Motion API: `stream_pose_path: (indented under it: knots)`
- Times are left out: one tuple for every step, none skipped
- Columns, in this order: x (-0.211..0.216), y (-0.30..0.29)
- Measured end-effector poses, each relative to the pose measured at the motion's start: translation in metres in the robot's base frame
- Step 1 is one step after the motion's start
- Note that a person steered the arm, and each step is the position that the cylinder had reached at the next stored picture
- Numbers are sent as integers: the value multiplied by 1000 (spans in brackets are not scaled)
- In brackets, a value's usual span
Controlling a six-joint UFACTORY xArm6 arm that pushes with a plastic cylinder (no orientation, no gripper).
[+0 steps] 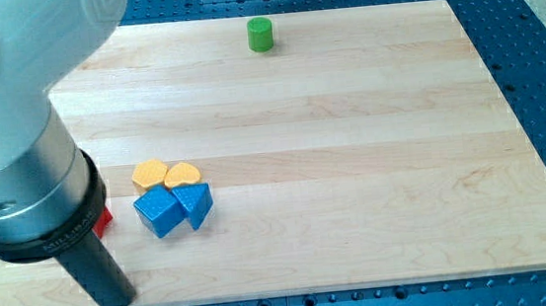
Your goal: Separate the red blocks from each other
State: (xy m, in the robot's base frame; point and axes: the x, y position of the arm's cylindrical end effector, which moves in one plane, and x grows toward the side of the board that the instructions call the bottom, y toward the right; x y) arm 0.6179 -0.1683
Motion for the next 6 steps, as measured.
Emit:
stream_pose_path:
  knots:
    - [0,-41]
    - [-3,-31]
    - [-32,-60]
    - [-46,-70]
    - [-107,-66]
    - [-87,-61]
